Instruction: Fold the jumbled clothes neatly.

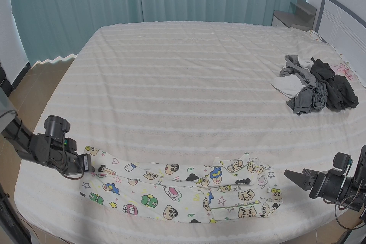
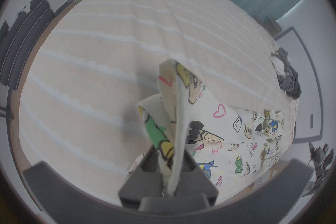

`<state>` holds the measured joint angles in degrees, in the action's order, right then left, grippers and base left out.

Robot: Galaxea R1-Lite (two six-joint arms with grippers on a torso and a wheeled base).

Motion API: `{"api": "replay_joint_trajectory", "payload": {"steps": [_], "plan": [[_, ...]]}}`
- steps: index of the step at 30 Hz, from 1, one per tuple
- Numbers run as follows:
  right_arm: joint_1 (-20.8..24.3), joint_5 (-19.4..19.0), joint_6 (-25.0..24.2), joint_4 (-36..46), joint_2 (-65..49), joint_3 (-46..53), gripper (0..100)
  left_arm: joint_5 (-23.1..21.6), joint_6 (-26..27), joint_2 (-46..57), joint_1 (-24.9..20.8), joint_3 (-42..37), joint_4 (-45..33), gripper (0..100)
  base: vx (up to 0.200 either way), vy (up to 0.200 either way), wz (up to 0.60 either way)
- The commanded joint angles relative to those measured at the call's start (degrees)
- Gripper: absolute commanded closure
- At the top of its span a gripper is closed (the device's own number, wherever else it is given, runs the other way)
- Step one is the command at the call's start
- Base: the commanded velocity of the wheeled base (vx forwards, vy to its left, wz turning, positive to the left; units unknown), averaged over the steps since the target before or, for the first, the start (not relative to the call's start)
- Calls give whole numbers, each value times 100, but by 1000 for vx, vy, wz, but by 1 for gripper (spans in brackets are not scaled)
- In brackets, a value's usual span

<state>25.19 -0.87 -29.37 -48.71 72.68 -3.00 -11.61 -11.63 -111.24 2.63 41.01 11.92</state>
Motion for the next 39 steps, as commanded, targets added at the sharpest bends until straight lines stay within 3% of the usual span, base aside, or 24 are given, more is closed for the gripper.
{"api": "replay_joint_trajectory", "payload": {"steps": [1, 4, 6, 14, 20, 22, 28, 33, 39], "plan": [[-75, -89, 1, 2, 27, 1, 0, -465, 363, 305, 1125, -67, -6, 100, 0, 0, 0], [-172, -168, 1, 2, 27, 1, 0, -615, 425, 278, 1494, -32, -6, 100, 0, 0, 0], [-365, -370, 1, 2, 27, 1, 0, -975, 451, 234, 2110, 30, -6, 100, 0, 0, 0], [-576, -529, 1, 2, 9, -8, 0, -1599, 644, -56, 3481, 601, -120, 100, 0, 0, 0], [-585, -529, 10, 2, 1, 1, 0, -1986, 636, 67, 3815, 1269, -1245, 100, 0, 0, 0], [-585, -529, 10, -7, -8, -8, 0, -2039, 548, 454, 3788, 1542, -2001, 100, 0, 0, 0], [-594, -529, 10, -7, -26, -8, 0, -2021, 284, 1324, 3085, 1524, -2871, 100, 0, 0, 0], [-594, -529, 10, -7, -26, -17, 0, -1221, -1175, 1983, 1336, 1524, -2906, 100, 0, 0, 0], [-664, -529, 10, -7, -17, -25, 0, -96, -2230, 2141, -738, 1630, -2748, 100, 0, 0, 0]]}}
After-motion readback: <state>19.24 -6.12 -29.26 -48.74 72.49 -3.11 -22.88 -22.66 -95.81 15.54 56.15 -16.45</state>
